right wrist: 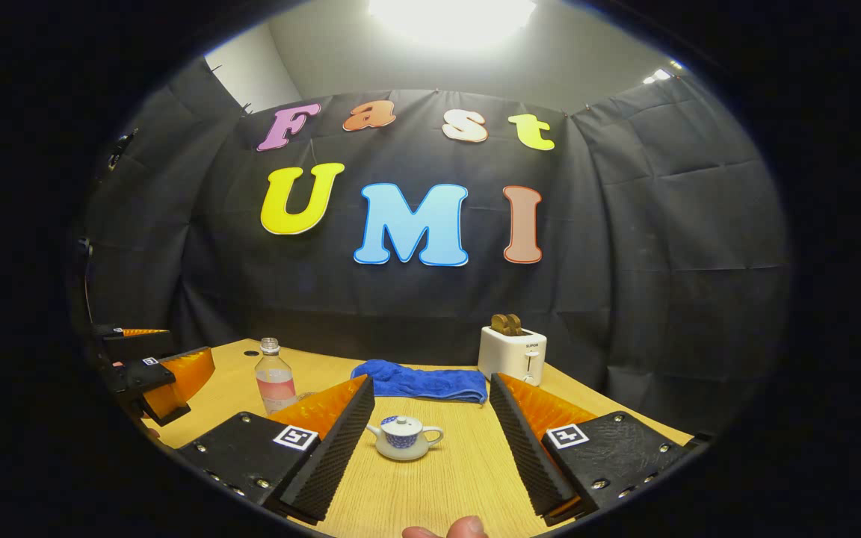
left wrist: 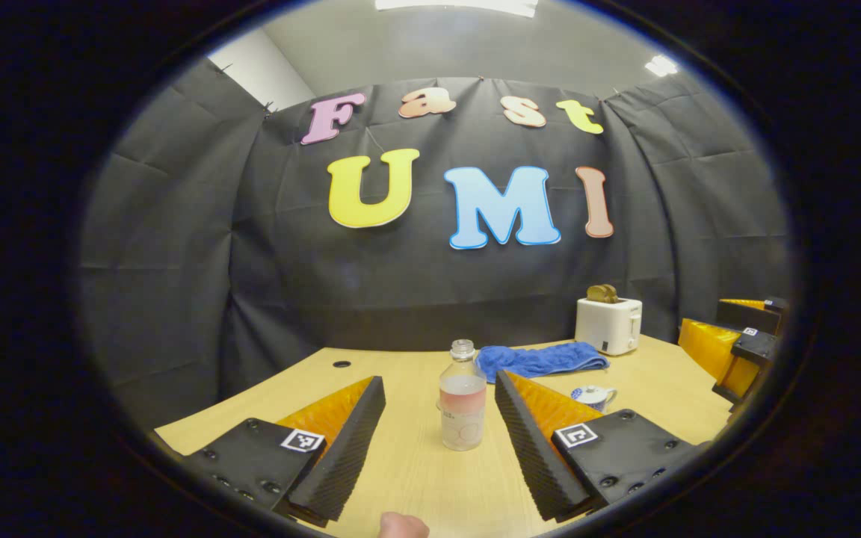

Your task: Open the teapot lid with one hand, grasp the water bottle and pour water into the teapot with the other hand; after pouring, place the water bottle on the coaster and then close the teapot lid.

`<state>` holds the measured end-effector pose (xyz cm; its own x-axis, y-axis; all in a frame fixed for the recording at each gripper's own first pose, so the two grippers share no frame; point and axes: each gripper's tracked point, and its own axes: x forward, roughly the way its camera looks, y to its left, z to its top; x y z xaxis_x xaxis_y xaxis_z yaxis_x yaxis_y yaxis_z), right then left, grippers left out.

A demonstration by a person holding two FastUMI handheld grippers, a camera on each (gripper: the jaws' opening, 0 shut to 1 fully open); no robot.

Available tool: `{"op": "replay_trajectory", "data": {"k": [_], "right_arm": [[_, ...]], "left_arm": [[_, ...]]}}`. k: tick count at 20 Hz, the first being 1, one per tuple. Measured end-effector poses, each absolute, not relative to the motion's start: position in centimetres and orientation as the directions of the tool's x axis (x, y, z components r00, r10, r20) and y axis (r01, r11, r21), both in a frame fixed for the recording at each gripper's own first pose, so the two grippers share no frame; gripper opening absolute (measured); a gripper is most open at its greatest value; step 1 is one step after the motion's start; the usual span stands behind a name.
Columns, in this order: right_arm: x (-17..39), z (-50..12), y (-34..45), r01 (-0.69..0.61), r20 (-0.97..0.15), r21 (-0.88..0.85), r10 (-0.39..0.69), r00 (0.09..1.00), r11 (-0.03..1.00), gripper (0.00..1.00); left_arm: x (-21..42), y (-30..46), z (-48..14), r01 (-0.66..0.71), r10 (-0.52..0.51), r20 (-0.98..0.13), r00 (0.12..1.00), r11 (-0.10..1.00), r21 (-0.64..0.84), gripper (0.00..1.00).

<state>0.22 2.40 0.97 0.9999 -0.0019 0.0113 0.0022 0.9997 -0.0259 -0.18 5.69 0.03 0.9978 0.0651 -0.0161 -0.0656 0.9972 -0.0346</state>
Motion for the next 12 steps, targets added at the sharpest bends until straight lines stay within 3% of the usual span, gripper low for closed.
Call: {"op": "replay_trajectory", "data": {"k": [12], "right_arm": [[6.7,-5.2,4.6,-0.056,-0.136,-0.019,0.053,0.989,0.998,0.96]], "left_arm": [[0.3,5.8,-0.7,-0.060,0.059,-0.037,0.998,0.998,-0.027,1.00]]}}
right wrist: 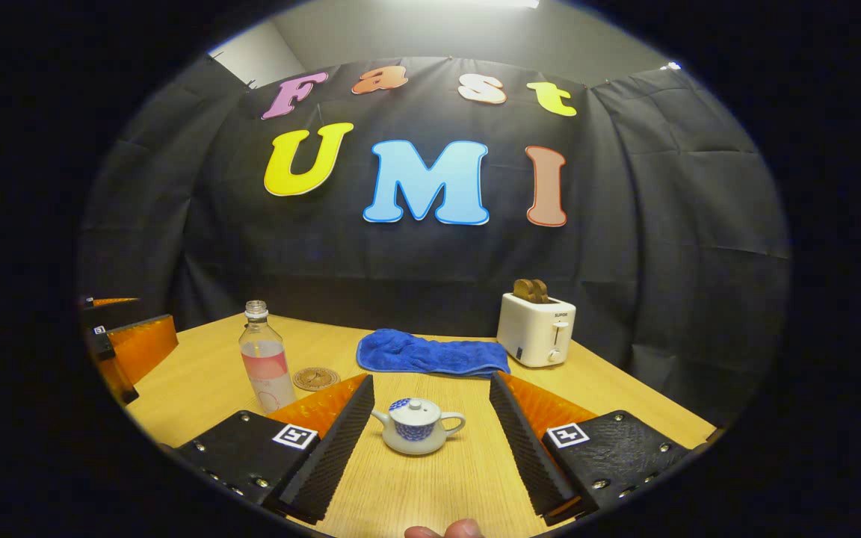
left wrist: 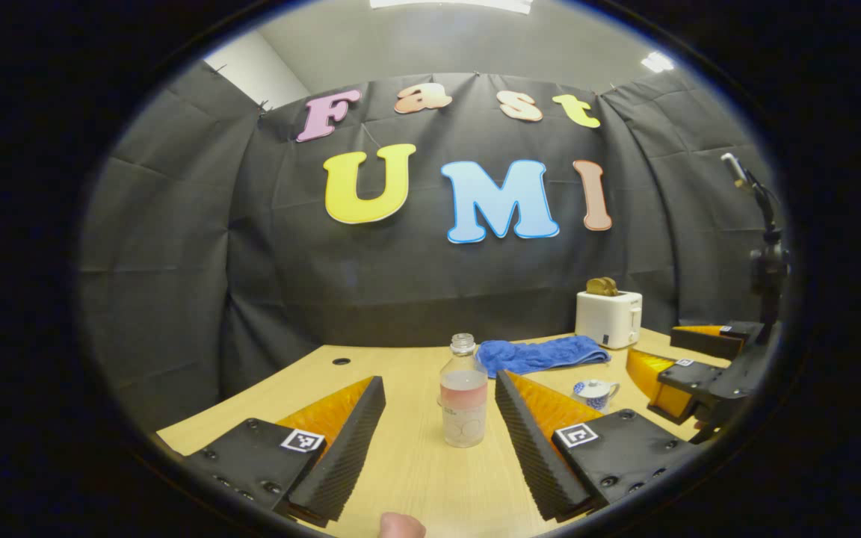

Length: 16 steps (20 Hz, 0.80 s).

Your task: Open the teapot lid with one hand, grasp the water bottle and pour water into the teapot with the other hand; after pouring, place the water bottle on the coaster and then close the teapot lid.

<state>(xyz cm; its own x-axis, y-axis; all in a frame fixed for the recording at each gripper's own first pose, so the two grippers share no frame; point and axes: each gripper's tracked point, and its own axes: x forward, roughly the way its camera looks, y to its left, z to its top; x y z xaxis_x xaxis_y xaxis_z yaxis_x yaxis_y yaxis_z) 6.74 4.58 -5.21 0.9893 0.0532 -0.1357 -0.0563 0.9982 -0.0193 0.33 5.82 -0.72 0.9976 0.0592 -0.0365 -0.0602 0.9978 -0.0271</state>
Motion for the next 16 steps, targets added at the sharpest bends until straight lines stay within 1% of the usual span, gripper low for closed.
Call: {"op": "replay_trajectory", "data": {"k": [3,8,12,13,14,16], "right_arm": [[9.0,-6.7,5.1,-0.045,-0.158,0.012,0.046,0.986,0.999,0.96],[12.5,-9.2,6.0,-0.026,-0.193,-0.015,0.023,0.981,1.000,0.96],[14.1,-10.8,6.1,0.004,-0.236,0.001,-0.004,0.972,1.000,0.95],[14.4,-11.2,6.2,0.005,-0.236,0.009,-0.003,0.972,1.000,0.94],[14.6,-11.3,6.2,0.011,-0.238,0.020,-0.006,0.971,1.000,0.89],[15.0,-11.6,6.5,0.011,-0.247,0.022,-0.005,0.969,1.000,0.89]], "left_arm": [[0.4,6.4,-0.9,-0.071,0.069,-0.038,0.997,0.997,-0.031,1.00],[0.8,6.7,-1.1,-0.075,0.074,-0.042,0.996,0.997,-0.023,1.00],[0.7,7.3,-1.0,-0.080,0.079,-0.037,0.996,0.996,-0.029,1.00],[0.7,7.4,-1.0,-0.081,0.079,-0.039,0.996,0.996,-0.030,1.00],[0.6,7.4,-1.1,-0.079,0.078,-0.041,0.996,0.996,-0.030,1.00],[0.8,7.5,-1.4,-0.083,0.081,-0.048,0.996,0.996,-0.029,1.00]]}}
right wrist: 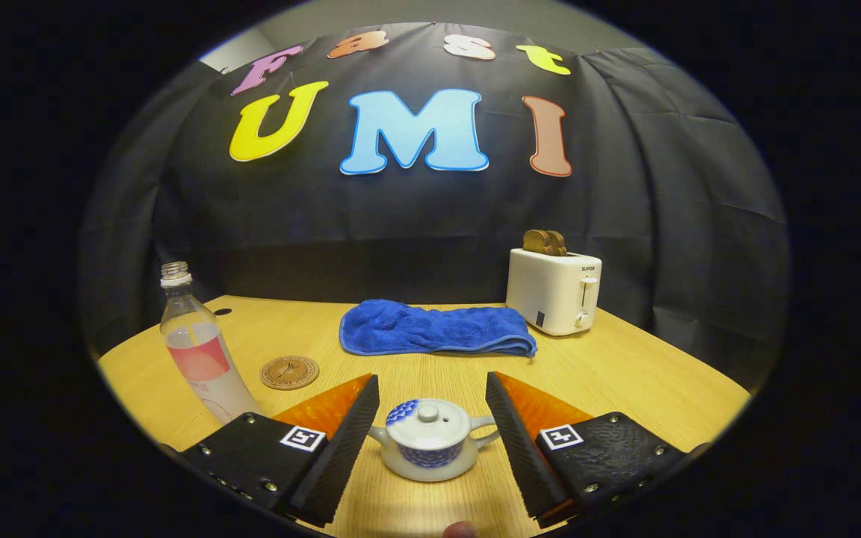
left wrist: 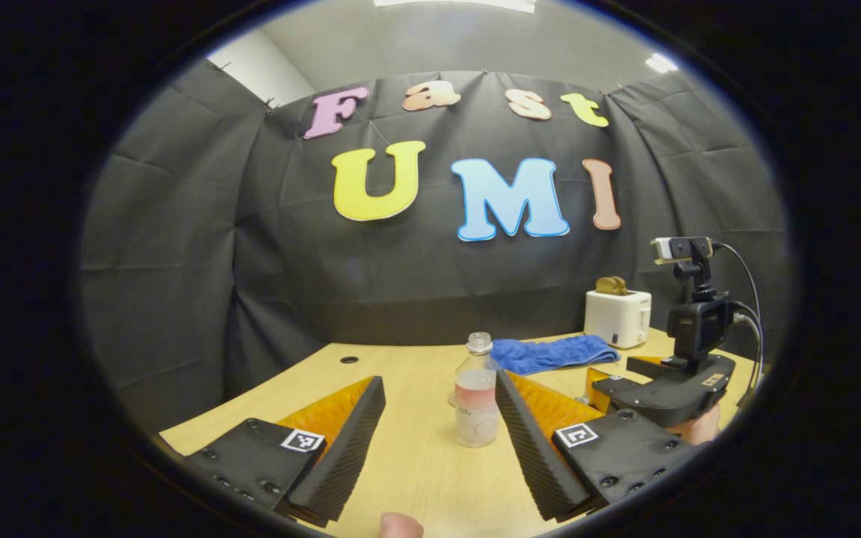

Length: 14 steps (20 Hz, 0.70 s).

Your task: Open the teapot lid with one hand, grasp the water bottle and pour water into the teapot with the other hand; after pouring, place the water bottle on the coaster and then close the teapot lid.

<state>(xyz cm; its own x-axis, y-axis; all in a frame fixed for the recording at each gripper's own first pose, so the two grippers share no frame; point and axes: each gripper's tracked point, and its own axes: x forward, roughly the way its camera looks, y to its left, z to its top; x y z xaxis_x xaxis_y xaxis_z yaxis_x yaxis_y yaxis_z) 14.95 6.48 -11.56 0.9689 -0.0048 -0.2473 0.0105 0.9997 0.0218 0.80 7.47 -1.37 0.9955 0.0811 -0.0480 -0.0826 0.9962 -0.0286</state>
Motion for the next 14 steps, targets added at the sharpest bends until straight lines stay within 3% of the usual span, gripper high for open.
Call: {"op": "replay_trajectory", "data": {"k": [1,3,5,7,14], "right_arm": [[15.0,-11.8,6.5,0.010,-0.253,0.015,-0.006,0.967,1.000,0.88],[15.3,-12.4,6.8,0.005,-0.269,0.011,-0.002,0.963,1.000,0.76],[15.6,-12.7,6.5,0.025,-0.275,-0.002,-0.024,0.961,1.000,0.76],[15.7,-13.2,6.6,0.028,-0.283,-0.005,-0.028,0.959,1.000,0.29],[15.7,-13.1,6.9,0.026,-0.266,-0.059,-0.041,0.963,0.998,0.29]], "left_arm": [[0.8,7.6,-1.3,-0.083,0.081,-0.050,0.995,0.996,-0.029,1.00],[0.9,7.9,-1.3,-0.086,0.085,-0.050,0.995,0.996,-0.034,1.00],[1.1,8.1,-1.6,-0.087,0.085,-0.057,0.995,0.995,-0.038,1.00],[1.3,8.1,-1.7,-0.089,0.087,-0.063,0.994,0.995,-0.038,1.00],[1.2,8.2,-1.7,-0.083,0.080,-0.070,0.994,0.996,-0.040,1.00]]}}
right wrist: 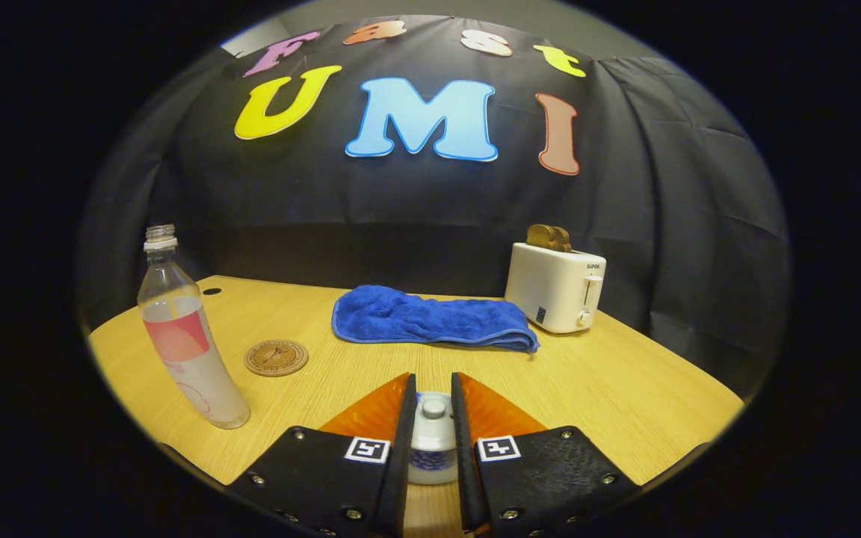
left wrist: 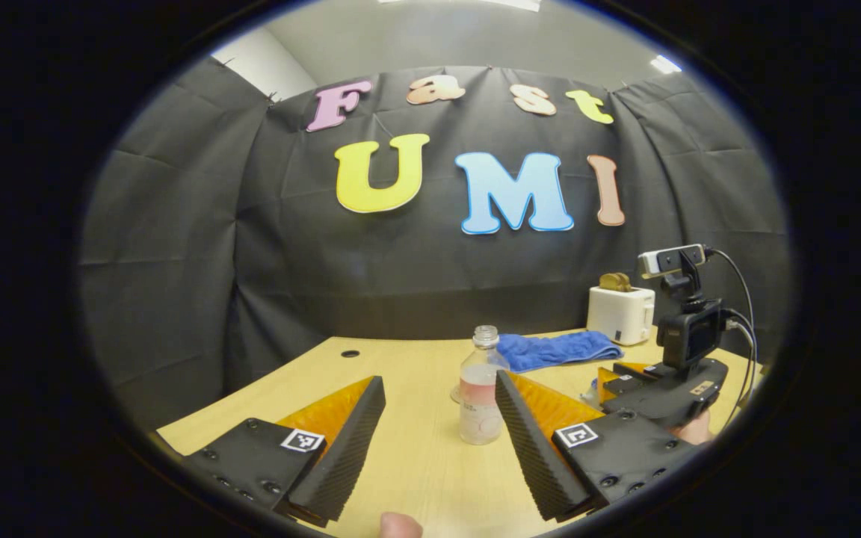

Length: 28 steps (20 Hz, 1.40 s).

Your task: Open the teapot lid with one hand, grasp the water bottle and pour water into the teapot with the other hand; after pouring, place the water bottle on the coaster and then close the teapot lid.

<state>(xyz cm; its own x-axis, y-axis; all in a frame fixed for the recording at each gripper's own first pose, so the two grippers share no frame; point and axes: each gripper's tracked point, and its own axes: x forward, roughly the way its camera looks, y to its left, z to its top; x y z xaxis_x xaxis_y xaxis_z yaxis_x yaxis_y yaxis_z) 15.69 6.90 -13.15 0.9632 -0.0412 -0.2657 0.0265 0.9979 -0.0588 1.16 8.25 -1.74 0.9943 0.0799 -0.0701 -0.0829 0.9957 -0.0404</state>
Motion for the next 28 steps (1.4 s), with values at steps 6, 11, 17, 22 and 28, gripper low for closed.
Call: {"op": "replay_trajectory", "data": {"k": [6,11,17,22,28], "right_arm": [[15.9,-13.2,7.0,0.029,-0.272,-0.050,-0.042,0.961,0.998,0.28],[16.1,-13.3,6.8,0.039,-0.258,-0.015,-0.041,0.965,0.999,0.08],[16.2,-12.9,7.3,-0.012,-0.258,-0.012,0.008,0.966,1.000,0.08],[16.4,-11.0,7.5,-0.058,-0.228,0.013,0.060,0.972,0.998,0.08],[14.9,-8.6,6.9,-0.094,-0.183,0.015,0.096,0.978,0.995,0.08]], "left_arm": [[1.1,8.7,-1.6,-0.088,0.085,-0.071,0.994,0.995,-0.046,1.00],[1.2,8.3,-2.0,-0.075,0.072,-0.079,0.994,0.996,-0.040,1.00],[1.6,8.4,-2.9,-0.076,0.072,-0.095,0.993,0.996,-0.047,1.00],[2.5,6.6,-4.4,-0.037,0.028,-0.119,0.992,0.996,-0.081,1.00],[4.6,3.9,-8.0,0.010,-0.030,-0.204,0.979,0.995,-0.096,1.00]]}}
